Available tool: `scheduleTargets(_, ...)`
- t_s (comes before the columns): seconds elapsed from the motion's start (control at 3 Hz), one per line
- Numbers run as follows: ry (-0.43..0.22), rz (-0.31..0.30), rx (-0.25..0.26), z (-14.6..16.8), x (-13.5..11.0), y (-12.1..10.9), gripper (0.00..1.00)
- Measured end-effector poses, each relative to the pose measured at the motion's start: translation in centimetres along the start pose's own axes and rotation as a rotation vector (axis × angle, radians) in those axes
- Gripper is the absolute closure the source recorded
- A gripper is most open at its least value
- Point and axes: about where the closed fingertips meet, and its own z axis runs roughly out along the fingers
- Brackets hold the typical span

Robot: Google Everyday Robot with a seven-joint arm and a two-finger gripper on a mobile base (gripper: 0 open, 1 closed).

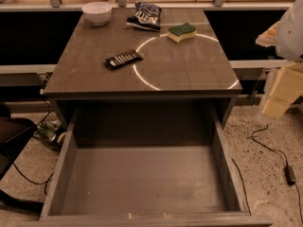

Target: Place sponge into top drawer

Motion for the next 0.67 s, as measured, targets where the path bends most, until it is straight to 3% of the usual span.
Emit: scheduleTargets(0.67, -0.024, 0.021, 0.023, -0.19, 0.06, -0.71, 0.00)
